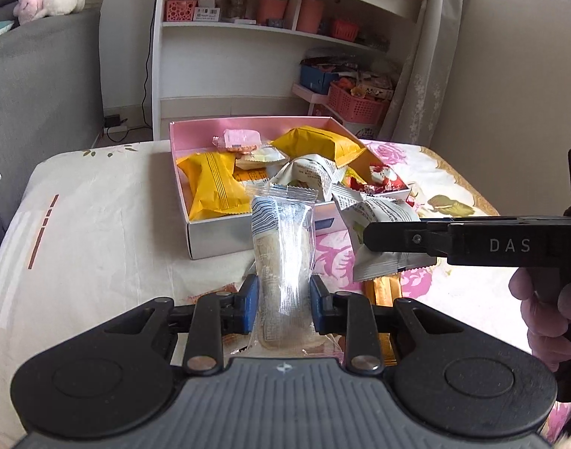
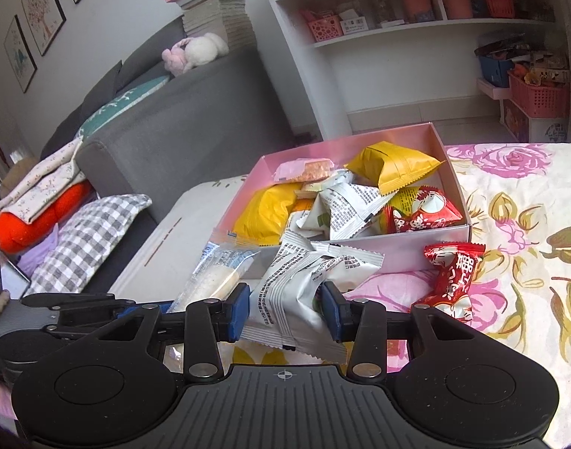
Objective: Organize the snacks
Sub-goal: 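Lift both held packets toward the pink box with both tools, then open both tools to drop the white bar and triangular packet into the box, then withdraw both open tools toward the loose candies beside the box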
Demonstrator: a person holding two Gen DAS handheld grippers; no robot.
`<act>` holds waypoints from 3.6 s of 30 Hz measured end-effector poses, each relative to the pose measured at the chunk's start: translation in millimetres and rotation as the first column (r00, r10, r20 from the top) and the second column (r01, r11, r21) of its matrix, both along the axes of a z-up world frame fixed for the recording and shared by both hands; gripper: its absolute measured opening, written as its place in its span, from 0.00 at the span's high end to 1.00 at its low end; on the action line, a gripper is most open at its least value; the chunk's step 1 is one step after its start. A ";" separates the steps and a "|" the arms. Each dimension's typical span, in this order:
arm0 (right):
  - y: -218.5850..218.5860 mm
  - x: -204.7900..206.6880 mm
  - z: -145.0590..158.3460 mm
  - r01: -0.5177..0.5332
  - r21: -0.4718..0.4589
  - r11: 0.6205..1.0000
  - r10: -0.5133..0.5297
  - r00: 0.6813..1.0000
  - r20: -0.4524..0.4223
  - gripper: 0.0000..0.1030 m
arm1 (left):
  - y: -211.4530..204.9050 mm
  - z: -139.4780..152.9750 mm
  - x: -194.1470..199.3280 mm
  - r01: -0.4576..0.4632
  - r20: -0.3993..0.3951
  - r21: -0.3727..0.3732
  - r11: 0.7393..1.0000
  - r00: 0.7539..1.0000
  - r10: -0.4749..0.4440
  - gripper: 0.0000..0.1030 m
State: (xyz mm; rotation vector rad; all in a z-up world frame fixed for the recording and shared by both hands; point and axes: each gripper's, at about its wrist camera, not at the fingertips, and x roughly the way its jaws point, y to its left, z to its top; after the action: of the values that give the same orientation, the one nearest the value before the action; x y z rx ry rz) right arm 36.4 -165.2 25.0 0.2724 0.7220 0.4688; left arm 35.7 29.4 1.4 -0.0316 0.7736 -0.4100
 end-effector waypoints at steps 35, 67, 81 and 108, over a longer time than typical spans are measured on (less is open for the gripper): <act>-27.1 136.6 -7.5 0.135 0.146 0.980 -0.129 0.990 -0.052 0.60 | -34.7 -9.5 141.6 -0.110 -0.021 0.027 0.994 0.994 0.110 0.75; -30.4 116.3 23.6 0.161 0.130 0.978 -0.164 0.986 0.011 0.18 | -33.9 -4.8 124.6 -0.045 -0.008 0.035 0.998 0.999 0.046 0.27; -29.7 59.7 51.6 0.176 0.016 0.984 -0.177 0.984 0.037 0.07 | -20.8 7.2 76.4 -0.084 -0.013 0.044 0.995 0.996 0.085 0.08; -38.0 -10.5 4.3 0.244 -0.217 0.945 -0.241 0.970 0.039 0.03 | -6.5 -10.0 5.8 -0.182 -0.034 0.085 0.980 0.982 0.186 0.01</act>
State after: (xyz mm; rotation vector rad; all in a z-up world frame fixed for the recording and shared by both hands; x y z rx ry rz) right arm 25.9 -203.2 29.3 0.1467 0.7110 0.1538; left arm 41.5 22.9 -8.5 -0.0354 0.8202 -0.2021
